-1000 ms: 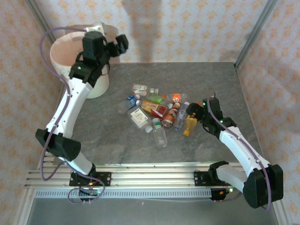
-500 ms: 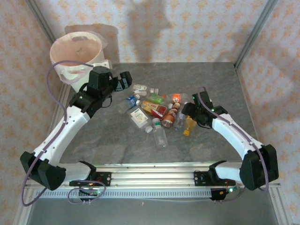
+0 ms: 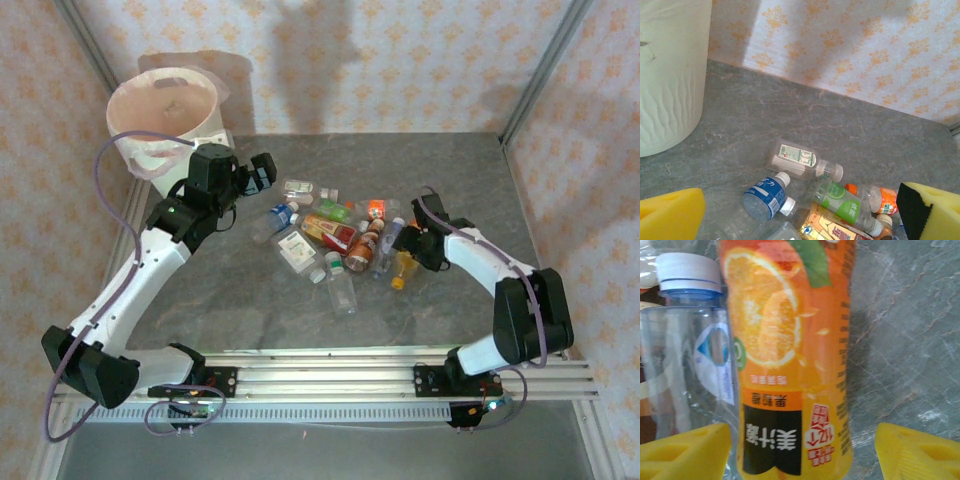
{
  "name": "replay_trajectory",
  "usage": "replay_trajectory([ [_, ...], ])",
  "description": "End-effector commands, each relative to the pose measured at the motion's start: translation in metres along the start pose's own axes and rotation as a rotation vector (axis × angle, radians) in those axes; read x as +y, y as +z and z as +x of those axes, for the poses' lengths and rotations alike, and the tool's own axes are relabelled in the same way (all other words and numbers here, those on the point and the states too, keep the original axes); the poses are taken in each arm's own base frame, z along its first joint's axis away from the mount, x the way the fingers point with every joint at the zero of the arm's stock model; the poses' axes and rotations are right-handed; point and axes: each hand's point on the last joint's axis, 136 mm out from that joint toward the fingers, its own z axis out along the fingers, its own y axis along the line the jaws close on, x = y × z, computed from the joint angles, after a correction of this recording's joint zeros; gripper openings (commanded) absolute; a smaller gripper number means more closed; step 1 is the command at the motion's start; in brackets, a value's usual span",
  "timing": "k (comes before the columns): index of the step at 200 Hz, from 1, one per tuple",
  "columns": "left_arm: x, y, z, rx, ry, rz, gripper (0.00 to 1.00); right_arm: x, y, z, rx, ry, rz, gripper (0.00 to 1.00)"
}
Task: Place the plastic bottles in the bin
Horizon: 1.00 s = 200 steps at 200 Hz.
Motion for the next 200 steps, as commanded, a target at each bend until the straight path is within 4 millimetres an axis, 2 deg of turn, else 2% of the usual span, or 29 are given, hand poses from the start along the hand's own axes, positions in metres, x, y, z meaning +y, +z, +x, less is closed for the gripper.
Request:
replay_trajectory([
  [1, 0.008, 0.007, 0.007, 0.014, -0.017, -0.040, 1.00, -0.017, 0.004, 0.004, -0.030, 0.021, 0.051, 0.74],
  [60, 0.005, 0.015, 0.008, 0.031, -0.025, -0.044, 1.00, -0.031, 0.017, 0.020, -0.021, -0.012, 0.054, 0.74],
  [107, 0.001, 0.016, 0.015, 0.060, -0.024, -0.017, 1.00, -0.031, 0.019, 0.027, -0.012, -0.079, 0.023, 0.78],
  [157, 0.004, 0.019, 0.023, 0.088, -0.019, -0.024, 1.00, -0.049, 0.026, 0.046, 0.038, -0.077, 0.077, 0.80],
  [181, -0.003, 0.023, 0.023, 0.098, -0.021, 0.005, 1.00, -0.053, 0.023, 0.041, 0.016, -0.087, 0.107, 0.73],
  [200, -0.011, 0.025, 0.023, 0.108, -0.025, 0.042, 1.00, -0.044, 0.011, 0.032, -0.031, -0.107, 0.068, 0.66],
])
